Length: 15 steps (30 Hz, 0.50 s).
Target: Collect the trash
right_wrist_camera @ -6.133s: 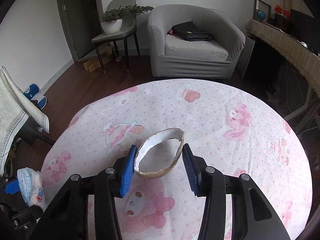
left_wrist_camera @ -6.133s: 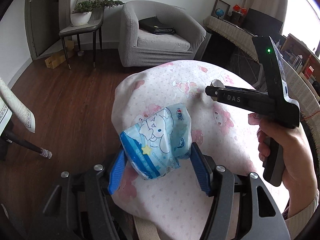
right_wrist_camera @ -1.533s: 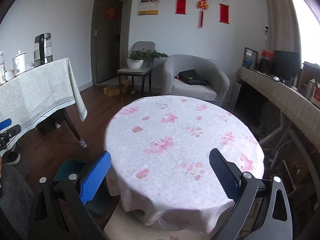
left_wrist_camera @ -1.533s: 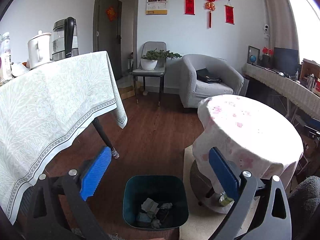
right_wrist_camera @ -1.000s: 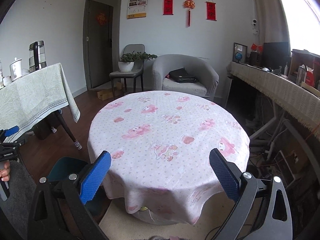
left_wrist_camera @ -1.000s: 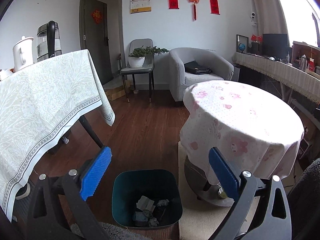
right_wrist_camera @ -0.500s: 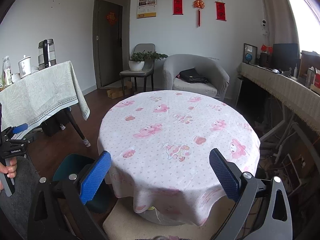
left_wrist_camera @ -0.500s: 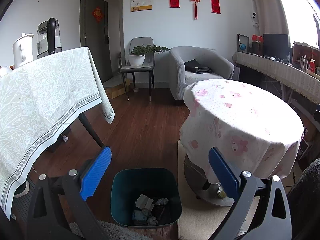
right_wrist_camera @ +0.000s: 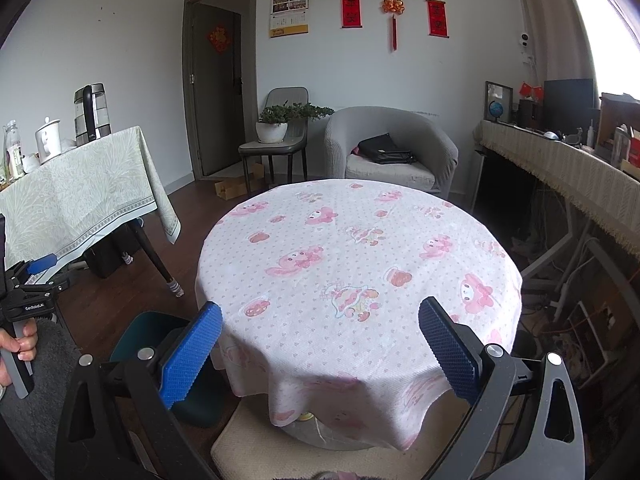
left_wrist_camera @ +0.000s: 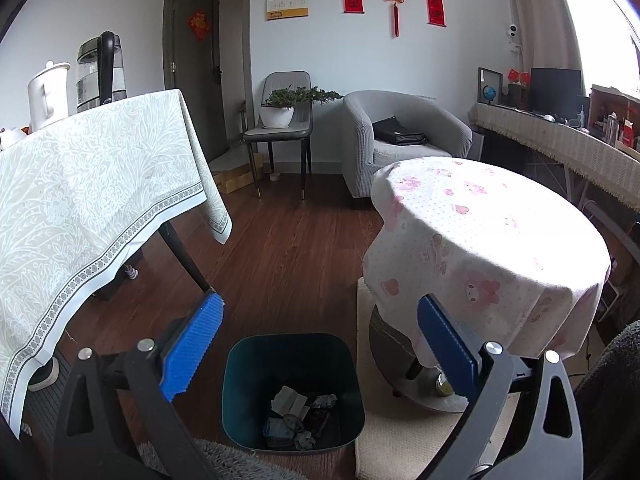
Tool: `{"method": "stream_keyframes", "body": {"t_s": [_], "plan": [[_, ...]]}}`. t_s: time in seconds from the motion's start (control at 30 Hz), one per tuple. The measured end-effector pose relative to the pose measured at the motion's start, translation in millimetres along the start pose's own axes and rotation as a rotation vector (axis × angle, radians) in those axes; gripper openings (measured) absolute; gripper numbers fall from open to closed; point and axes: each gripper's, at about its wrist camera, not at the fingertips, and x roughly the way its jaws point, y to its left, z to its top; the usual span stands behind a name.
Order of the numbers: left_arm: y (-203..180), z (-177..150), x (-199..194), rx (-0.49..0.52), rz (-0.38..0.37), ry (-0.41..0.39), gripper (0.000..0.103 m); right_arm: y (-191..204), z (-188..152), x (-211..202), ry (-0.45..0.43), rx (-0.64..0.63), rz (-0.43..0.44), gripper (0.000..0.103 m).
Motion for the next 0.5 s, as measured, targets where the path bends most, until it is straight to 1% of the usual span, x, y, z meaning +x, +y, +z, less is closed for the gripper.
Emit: {"method": "stream_keyframes", "body": {"t_s": [0.5], "plan": [[1.2,0.5,1.7,0.001,-0.001,0.002,0.100,-0.4,-0.8,0.3,0.004,-0.008,-0.003,0.099]]}}
